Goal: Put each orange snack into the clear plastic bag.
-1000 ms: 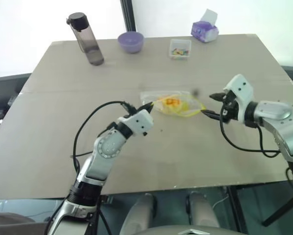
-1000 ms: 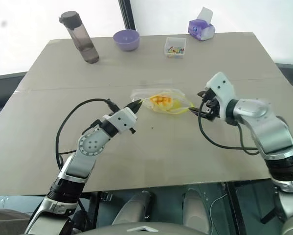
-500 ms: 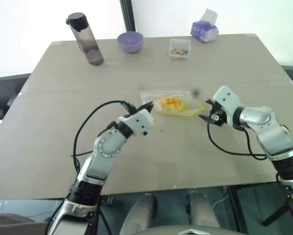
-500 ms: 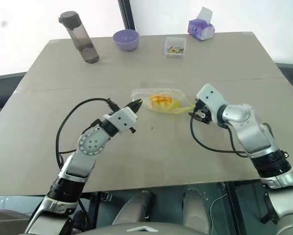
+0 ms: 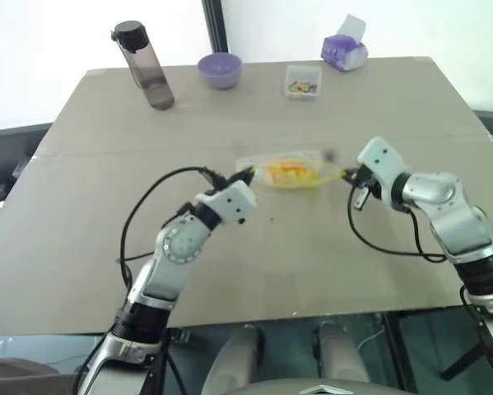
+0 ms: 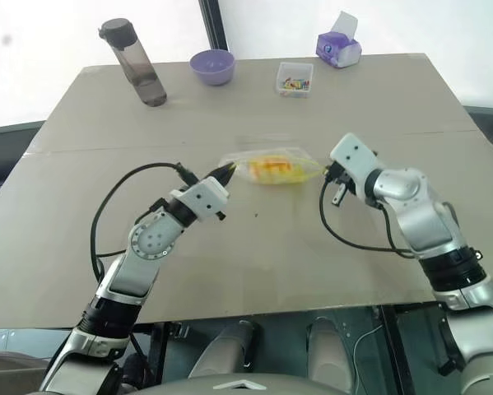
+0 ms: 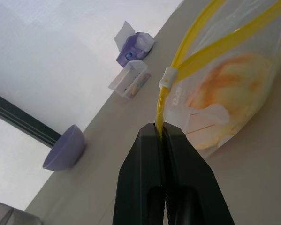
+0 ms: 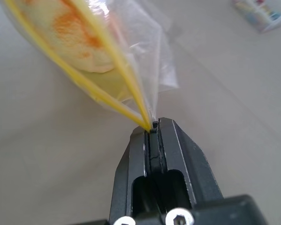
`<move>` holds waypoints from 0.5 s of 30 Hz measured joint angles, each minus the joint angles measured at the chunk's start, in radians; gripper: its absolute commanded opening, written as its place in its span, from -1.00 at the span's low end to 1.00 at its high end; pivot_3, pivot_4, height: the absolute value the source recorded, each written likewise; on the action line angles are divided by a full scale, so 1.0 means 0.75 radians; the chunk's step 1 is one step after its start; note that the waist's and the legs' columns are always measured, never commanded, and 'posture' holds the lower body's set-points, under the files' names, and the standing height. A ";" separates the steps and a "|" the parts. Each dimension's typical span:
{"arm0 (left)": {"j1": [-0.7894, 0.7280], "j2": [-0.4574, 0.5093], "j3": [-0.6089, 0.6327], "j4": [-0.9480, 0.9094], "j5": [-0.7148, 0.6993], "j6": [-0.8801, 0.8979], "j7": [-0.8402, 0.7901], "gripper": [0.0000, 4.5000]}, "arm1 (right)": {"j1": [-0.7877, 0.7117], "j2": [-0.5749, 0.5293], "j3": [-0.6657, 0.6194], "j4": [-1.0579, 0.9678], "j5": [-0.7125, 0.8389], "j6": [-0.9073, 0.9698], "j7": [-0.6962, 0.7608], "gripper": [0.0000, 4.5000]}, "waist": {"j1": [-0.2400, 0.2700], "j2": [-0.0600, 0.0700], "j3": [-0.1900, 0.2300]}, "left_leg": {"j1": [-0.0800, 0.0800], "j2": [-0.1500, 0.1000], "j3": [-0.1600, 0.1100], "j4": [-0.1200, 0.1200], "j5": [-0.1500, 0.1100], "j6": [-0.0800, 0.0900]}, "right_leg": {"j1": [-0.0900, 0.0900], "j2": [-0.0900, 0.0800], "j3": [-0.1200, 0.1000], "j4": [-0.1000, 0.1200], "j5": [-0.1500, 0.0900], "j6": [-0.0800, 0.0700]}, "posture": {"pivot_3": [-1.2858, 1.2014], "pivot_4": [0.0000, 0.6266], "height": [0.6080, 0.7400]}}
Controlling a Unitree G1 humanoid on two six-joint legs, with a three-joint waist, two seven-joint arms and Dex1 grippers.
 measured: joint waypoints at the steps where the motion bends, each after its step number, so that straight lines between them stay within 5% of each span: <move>1: -0.056 0.001 0.007 0.000 0.004 0.000 0.015 -1.00 | -0.059 0.001 -0.023 0.019 -0.008 -0.017 -0.035 -0.97 | 0.000 0.000 0.000 | 0.000 0.000 0.000 0.000 0.000 0.000 | 0.000 0.000 0.000 0.000 0.000 0.000 | 0.03 -0.52 1.00; 9: -0.206 0.026 0.009 0.007 0.041 0.008 0.027 -1.00 | -0.159 -0.001 -0.076 0.047 -0.020 -0.046 -0.081 -0.97 | -0.005 0.000 0.000 | -0.003 0.000 0.000 -0.002 0.000 0.000 | -0.001 0.000 0.000 -0.005 0.000 0.001 | 0.03 -0.52 1.00; 14: -0.194 0.033 0.009 0.008 0.062 0.021 0.029 -1.00 | -0.120 -0.058 -0.078 0.038 -0.029 -0.063 -0.019 -0.13 | -0.005 0.000 0.000 | -0.003 0.000 0.000 -0.002 0.000 0.000 | -0.001 0.000 0.000 -0.005 0.001 0.001 | 0.03 -0.52 1.00; 15: -0.188 0.033 0.009 0.008 0.066 0.022 0.029 -1.00 | -0.110 -0.061 -0.078 0.038 -0.029 -0.061 -0.006 -0.13 | -0.006 0.000 0.000 | -0.003 0.000 0.000 -0.002 0.000 0.000 | -0.001 0.000 0.000 -0.005 0.001 0.001 | 0.03 -0.52 1.00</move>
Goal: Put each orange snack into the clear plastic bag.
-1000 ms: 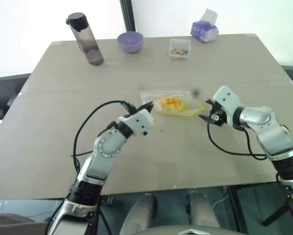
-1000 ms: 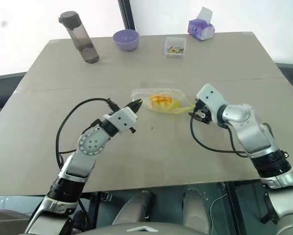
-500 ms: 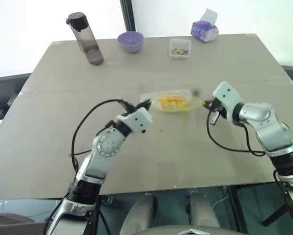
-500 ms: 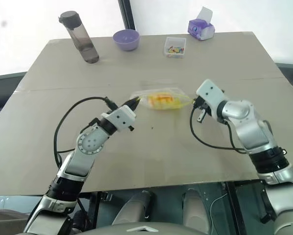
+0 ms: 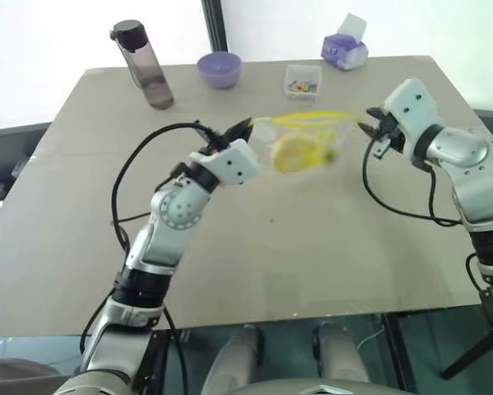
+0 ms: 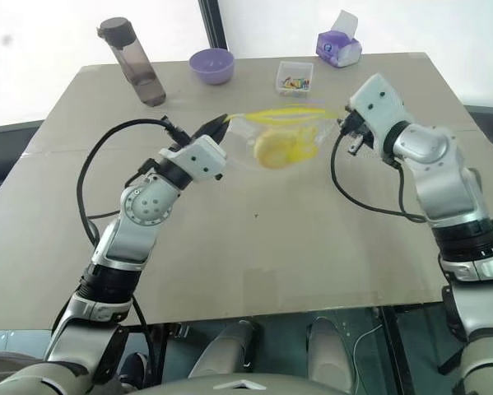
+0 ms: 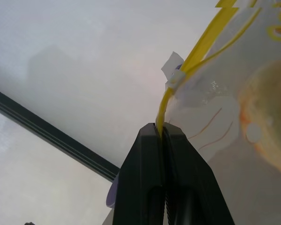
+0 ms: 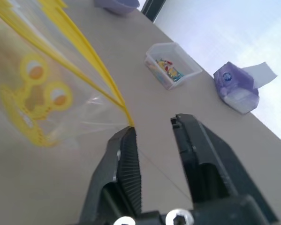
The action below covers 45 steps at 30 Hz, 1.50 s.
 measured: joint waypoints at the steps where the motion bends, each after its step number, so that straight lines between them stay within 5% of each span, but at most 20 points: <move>1: 0.003 -0.001 -0.001 0.000 0.002 0.001 0.000 -1.00 | 0.007 -0.006 0.002 -0.001 0.001 0.000 0.025 -0.13 | -0.001 0.000 0.000 | 0.000 0.000 0.000 0.000 0.000 0.000 | 0.000 0.000 0.000 0.000 0.000 0.000 | 0.03 -0.52 1.00; 7: 0.007 -0.001 -0.002 -0.001 0.011 0.002 -0.001 -1.00 | 0.007 -0.062 -0.016 -0.201 0.163 0.067 0.264 -0.13 | -0.004 0.000 0.000 | 0.000 0.000 0.000 0.000 0.000 0.000 | 0.000 0.000 0.000 0.000 0.000 0.000 | 0.03 -0.52 1.00; 12: 0.010 0.019 -0.025 0.000 0.045 -0.031 -0.006 -1.00 | -0.069 0.078 -0.003 -0.306 0.281 0.183 0.289 -0.13 | -0.001 0.000 0.000 | 0.000 0.000 -0.001 0.002 0.000 0.000 | 0.001 0.000 0.000 0.001 0.000 0.000 | 0.03 -0.52 1.00; 26: 0.009 0.043 -0.053 -0.004 0.074 -0.067 -0.008 -1.00 | -0.203 0.353 0.172 -0.061 0.091 -0.141 0.178 -0.13 | -0.006 0.000 0.000 | 0.000 0.000 -0.001 0.002 0.000 0.000 | 0.000 0.000 0.000 0.001 0.001 0.001 | 0.03 -0.52 1.00; 37: 0.011 0.044 -0.052 -0.030 0.075 -0.051 -0.010 -1.00 | -0.232 0.408 0.197 0.071 0.025 -0.288 0.185 -0.13 | -0.009 0.001 0.000 | 0.000 0.000 -0.002 0.002 0.000 0.000 | 0.000 0.001 0.000 0.002 0.001 0.000 | 0.03 -0.52 1.00; 40: 0.013 0.048 -0.050 -0.030 0.075 -0.046 -0.010 -1.00 | -0.232 0.410 0.197 0.072 0.019 -0.302 0.186 -0.46 | -0.008 0.001 0.000 | 0.000 0.000 -0.002 0.002 0.000 0.000 | 0.000 0.001 0.000 0.002 0.001 0.000 | 0.03 -0.52 1.00; 42: 0.014 0.050 -0.050 -0.030 0.075 -0.046 -0.010 -1.00 | -0.232 0.410 0.197 0.072 0.016 -0.308 0.188 -0.87 | -0.008 0.001 0.000 | 0.000 0.000 -0.002 0.002 0.000 0.000 | 0.000 0.001 0.000 0.002 0.001 0.000 | 0.03 -0.52 1.00; 45: 0.015 0.050 -0.050 -0.030 0.074 -0.046 -0.010 -1.00 | -0.232 0.410 0.197 0.072 0.009 -0.310 0.198 -0.94 | -0.008 0.001 0.000 | 0.000 0.000 -0.002 0.002 0.000 0.000 | 0.000 0.001 0.000 0.002 0.001 0.000 | 0.03 -0.52 1.00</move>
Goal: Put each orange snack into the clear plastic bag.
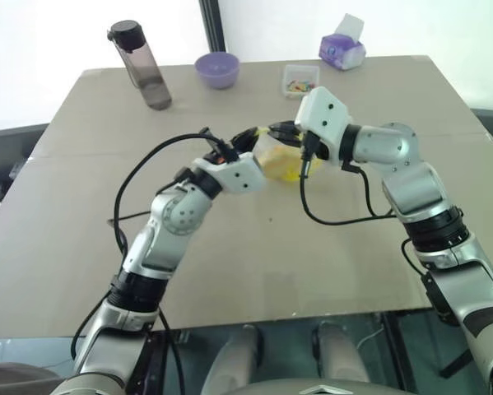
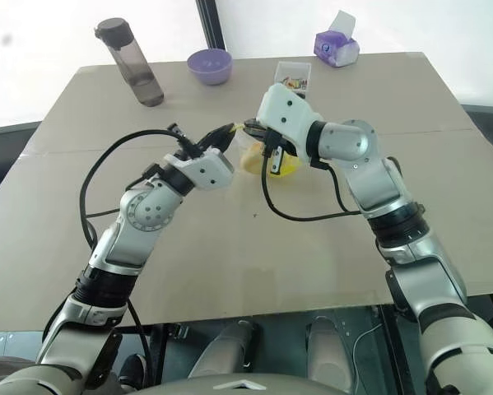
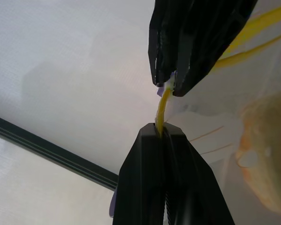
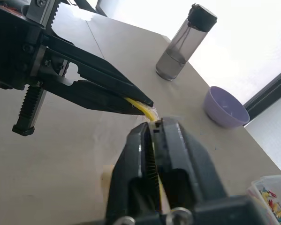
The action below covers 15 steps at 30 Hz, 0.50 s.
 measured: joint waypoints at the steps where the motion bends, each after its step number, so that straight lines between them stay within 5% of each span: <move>1: 0.002 0.000 0.000 0.000 0.000 0.000 0.000 -1.00 | 0.000 0.000 0.000 0.000 -0.003 0.000 0.002 -0.94 | 0.000 0.000 0.000 | 0.000 0.000 0.000 0.000 0.000 0.000 | 0.000 0.000 0.000 0.000 0.000 0.000 | 0.03 -0.52 1.00; 15: 0.022 0.021 0.000 0.000 -0.012 -0.006 -0.001 -1.00 | 0.016 -0.057 -0.001 0.022 -0.053 -0.034 0.002 -0.94 | 0.002 0.000 0.000 | 0.000 0.000 0.000 0.000 0.000 0.000 | 0.000 0.000 0.000 0.000 0.000 0.000 | 0.03 -0.52 1.00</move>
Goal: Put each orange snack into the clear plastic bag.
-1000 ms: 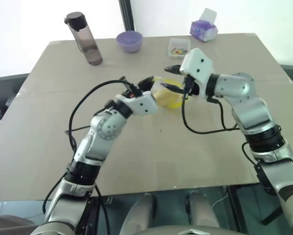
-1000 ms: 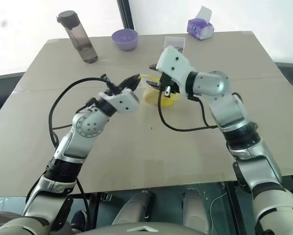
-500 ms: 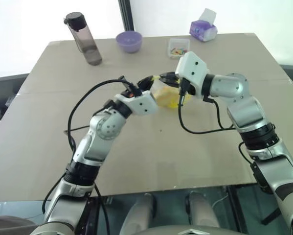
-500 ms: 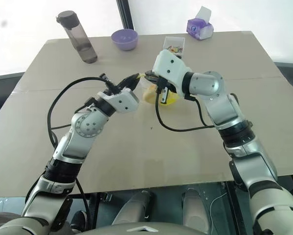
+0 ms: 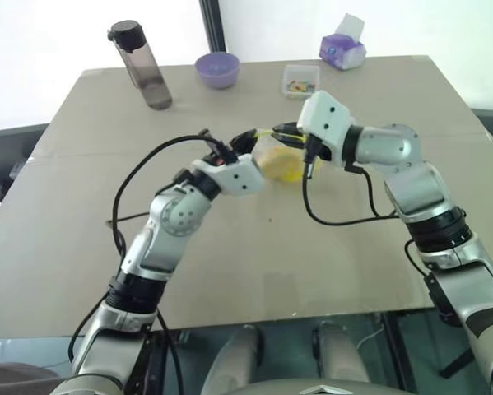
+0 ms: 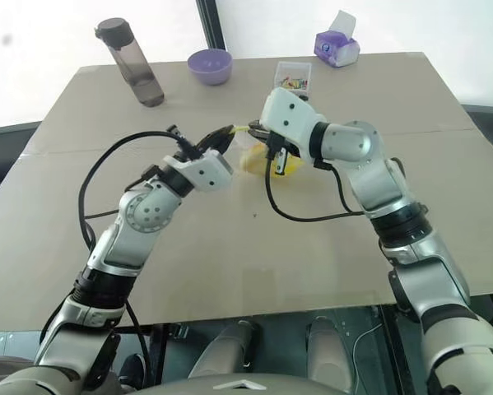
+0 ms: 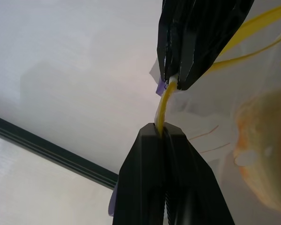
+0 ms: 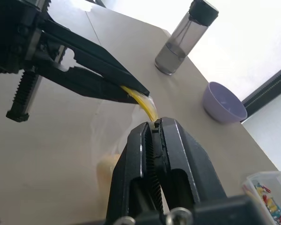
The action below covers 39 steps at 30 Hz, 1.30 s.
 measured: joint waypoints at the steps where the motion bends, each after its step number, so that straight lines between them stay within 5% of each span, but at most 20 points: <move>1: 0.002 0.008 0.000 0.000 -0.001 -0.001 -0.001 -1.00 | 0.009 -0.024 -0.003 0.004 -0.004 -0.001 -0.002 -0.94 | 0.000 0.000 0.000 | 0.000 0.000 0.000 0.000 0.000 0.000 | 0.000 0.000 0.000 0.000 0.000 0.000 | 0.03 -0.52 1.00; 22: -0.008 0.090 0.021 0.045 -0.024 -0.049 -0.001 -1.00 | 0.192 -0.375 -0.146 -0.014 0.005 0.050 0.013 -0.94 | 0.001 0.000 0.000 | 0.000 0.000 0.002 0.000 0.000 0.000 | 0.000 0.000 0.001 0.000 0.000 0.000 | 0.03 -0.52 1.00; 28: -0.090 0.028 0.021 0.172 -0.052 -0.050 0.008 -1.00 | 0.168 -0.323 -0.165 0.037 0.001 0.048 -0.039 -0.94 | 0.001 0.000 0.000 | 0.000 0.000 0.002 0.001 0.000 0.000 | 0.001 0.000 0.001 0.000 0.000 0.000 | 0.03 -0.52 1.00; 39: -0.498 0.008 -0.027 0.680 0.002 -0.269 0.136 -1.00 | -0.169 -0.162 -0.165 0.502 -0.160 -0.142 -0.348 -0.94 | -0.001 0.000 0.000 | -0.002 -0.001 0.002 -0.002 0.000 0.000 | -0.001 -0.002 0.001 -0.004 0.000 0.000 | 0.03 -0.52 1.00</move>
